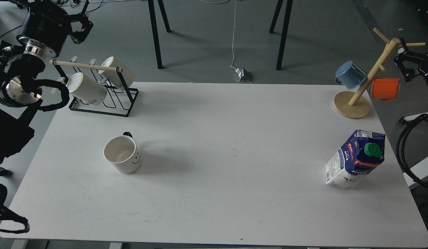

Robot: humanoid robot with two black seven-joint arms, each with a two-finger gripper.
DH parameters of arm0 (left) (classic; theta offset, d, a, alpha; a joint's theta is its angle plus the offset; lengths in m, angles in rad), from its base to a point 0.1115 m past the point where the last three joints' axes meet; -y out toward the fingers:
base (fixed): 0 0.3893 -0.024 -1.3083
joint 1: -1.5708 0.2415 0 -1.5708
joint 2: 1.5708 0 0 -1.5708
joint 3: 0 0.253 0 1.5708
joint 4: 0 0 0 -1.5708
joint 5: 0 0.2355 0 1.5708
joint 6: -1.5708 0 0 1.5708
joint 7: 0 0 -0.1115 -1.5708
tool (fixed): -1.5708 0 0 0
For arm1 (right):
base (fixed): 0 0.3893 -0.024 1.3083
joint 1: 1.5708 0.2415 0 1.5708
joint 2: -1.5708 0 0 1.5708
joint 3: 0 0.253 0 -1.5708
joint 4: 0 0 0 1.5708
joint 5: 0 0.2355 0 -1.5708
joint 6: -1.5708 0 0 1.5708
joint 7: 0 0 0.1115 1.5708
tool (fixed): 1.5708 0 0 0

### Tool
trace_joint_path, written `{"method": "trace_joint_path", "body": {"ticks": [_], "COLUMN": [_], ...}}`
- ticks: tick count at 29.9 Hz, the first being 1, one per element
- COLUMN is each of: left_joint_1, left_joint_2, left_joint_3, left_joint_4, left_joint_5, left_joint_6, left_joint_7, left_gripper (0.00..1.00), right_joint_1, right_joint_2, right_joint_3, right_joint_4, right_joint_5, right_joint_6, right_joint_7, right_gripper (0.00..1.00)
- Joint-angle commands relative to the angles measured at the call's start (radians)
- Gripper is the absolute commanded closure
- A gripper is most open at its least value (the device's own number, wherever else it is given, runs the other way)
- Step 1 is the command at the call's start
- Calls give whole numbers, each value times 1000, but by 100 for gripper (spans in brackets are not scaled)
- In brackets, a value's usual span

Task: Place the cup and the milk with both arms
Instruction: 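Move the left gripper down from the rest pose toward the table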

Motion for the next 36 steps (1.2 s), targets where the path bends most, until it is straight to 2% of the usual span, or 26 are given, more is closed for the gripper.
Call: {"method": "trace_joint_path", "body": {"ticks": [1,13,26,29,36], "left_joint_1": [3,7,13,41,116], "left_joint_2": [1,4,12,55,323], "left_joint_3": [-1,-4,12,68,112], "left_joint_4": [0,0,-15,-90,-343], "left_joint_5": [-2,-3,6,78,444], "left_joint_6": [1,-3,-75,-75,-75], "left_joint_7": [-2,0,6,6,4], "left_gripper": [0,0,0,0,1], "right_joint_1": [0,-37,-146,-164,-190], "right_joint_2": [0,3,-8,-9,-1], "right_joint_3": [-2,18,115,121,161], "right_joint_4": [2,48,118,118,118], "right_joint_5": [2,3,5,5,5], "right_joint_6": [0,0,0,0,0], "right_joint_7": [0,0,0,0,0], "right_gripper": [1,1,1,1,1]}}
